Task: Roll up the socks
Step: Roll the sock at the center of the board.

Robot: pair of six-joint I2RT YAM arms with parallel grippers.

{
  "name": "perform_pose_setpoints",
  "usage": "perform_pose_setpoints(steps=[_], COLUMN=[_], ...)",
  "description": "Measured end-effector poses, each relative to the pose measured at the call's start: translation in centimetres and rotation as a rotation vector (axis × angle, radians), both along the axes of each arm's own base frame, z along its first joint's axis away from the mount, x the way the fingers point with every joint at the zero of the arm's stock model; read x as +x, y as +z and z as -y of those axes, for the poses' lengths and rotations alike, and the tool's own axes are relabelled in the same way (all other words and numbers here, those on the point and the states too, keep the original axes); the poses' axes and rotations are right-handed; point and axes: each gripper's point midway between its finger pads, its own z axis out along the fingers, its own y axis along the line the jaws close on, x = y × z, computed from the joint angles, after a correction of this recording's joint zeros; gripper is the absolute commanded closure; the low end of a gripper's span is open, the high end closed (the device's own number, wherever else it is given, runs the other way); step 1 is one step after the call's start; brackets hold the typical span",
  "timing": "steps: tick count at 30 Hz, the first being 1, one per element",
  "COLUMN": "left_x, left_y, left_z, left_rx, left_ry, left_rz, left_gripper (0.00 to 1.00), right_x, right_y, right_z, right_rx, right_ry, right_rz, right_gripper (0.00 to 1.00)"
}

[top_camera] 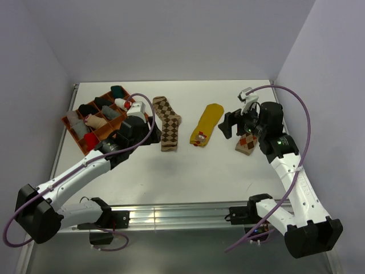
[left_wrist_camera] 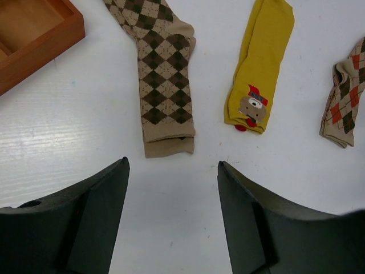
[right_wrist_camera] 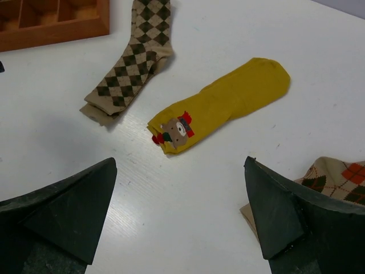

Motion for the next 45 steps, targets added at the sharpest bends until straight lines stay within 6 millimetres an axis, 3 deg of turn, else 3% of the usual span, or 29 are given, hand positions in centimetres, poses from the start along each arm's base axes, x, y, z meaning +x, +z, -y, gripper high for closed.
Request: perform_pose_setpoints(steps=[6,10,13,16,20,24,35,42,45], left_x=[0.0,0.5,1.1,1.8,2.8,3.1,3.1,2.6,2.5], left_y=[1.0,2.7,3.6,3.7,4.1,5.0,5.7,6.7,7.5], left_z=[-0.3,-0.7,-1.3,-2.4,-4.4,-5.8,-6.4,-7.0,-7.3], left_rx=[0.002,-0.014,-0.023,-0.035,-0.074,-0.110,-0.141,-0.152,-0.158], left_ry=[0.011,0.033,0.057,0.094,0.146,0.183,0.189,0.200,0.205], left_rz=[0.007,0.038,0.049,0.043,0.034,0.047,0.053,0.075,0.091], left_gripper=[0.28,0.28,0.27,0.27,0.26,0.26,0.26,0.25,0.25], right_x=[0.6,3.7,6.8,8.1,7.8,6.7,3.3,2.7,2.8], right_y=[0.6,0.9,-0.9,-4.7,-10.2,-14.0,-17.2,-21.7,-22.4], right_z=[-0.6,-1.7,-3.0,-5.5,-9.4,-12.5,-18.0,-18.9,-19.3], right_rx=[-0.026,-0.055,-0.093,-0.158,-0.268,-0.379,-0.598,-0.706,-0.730], right_ry=[0.054,0.116,0.164,0.244,0.377,0.505,0.756,0.840,0.858], right_rz=[-0.011,-0.033,-0.086,-0.149,-0.219,-0.228,-0.063,-0.088,-0.085], right_gripper=[0.00,0.02,0.08,0.10,0.14,0.15,0.14,0.14,0.14])
